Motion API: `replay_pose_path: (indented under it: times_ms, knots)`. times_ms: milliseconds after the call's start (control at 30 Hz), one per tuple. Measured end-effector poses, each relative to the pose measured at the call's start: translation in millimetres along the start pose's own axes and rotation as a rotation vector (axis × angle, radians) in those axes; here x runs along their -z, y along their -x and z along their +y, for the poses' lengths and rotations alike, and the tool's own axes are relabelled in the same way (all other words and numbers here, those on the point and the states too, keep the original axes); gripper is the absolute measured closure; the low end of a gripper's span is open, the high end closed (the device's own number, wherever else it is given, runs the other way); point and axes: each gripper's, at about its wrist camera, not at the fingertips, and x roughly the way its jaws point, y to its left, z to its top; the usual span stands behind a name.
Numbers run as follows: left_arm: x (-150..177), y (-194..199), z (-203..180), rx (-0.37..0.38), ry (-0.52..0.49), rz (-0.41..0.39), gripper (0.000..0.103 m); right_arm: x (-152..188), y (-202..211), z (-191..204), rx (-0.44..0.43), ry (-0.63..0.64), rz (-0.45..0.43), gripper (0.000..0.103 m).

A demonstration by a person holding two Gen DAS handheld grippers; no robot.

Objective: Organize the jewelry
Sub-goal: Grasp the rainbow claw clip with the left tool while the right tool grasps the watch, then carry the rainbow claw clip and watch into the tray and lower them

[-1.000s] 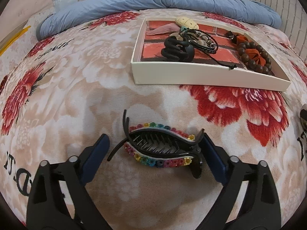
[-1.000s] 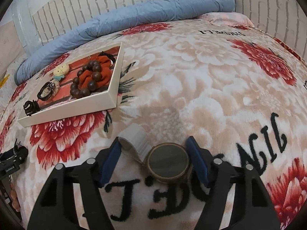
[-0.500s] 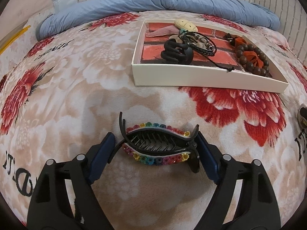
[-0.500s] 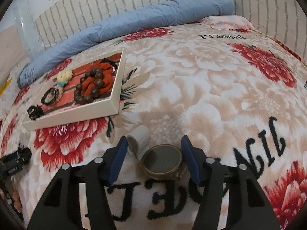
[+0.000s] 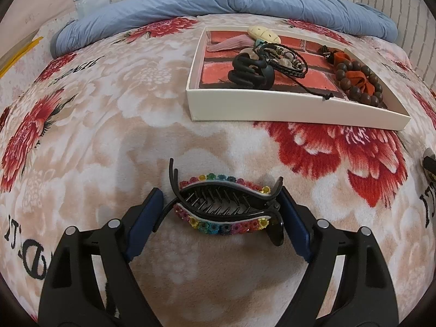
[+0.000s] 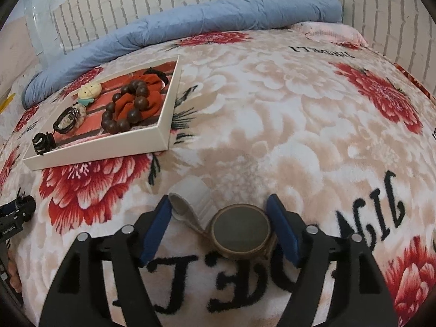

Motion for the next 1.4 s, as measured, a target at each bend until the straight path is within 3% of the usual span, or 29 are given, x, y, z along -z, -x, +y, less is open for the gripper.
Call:
replay_pose_path:
  times_ms: [200,400,533,633,667,1233,1400]
  knots:
    - [1,-1,1,0.006,-0.004,0.004,0.021,9,-2,11,0.055,0.068,0.046,0.021]
    - [1,0,1,0.009,-0.003,0.005,0.021,12,-2,9,0.051,0.067,0.046,0.02]
    - [1,0,1,0.008,-0.003,0.005,0.021,13,-2,7,0.056,0.053,0.04,0.028]
    - [1,1,2,0.01,0.0,0.005,0.022,10,1,1,0.072,0.019,0.02,0.052]
    - [1,0,2,0.011,-0.001,0.005,0.022,9,2,-3,0.056,0.0,0.013,0.053]
    - [3,7,4,0.03,0.0,-0.008,0.026,9,7,-7,0.007,0.001,-0.01,0.057]
    - [3,13,6,0.026,0.009,-0.027,0.026,7,19,-4,0.014,0.019,-0.06,0.057]
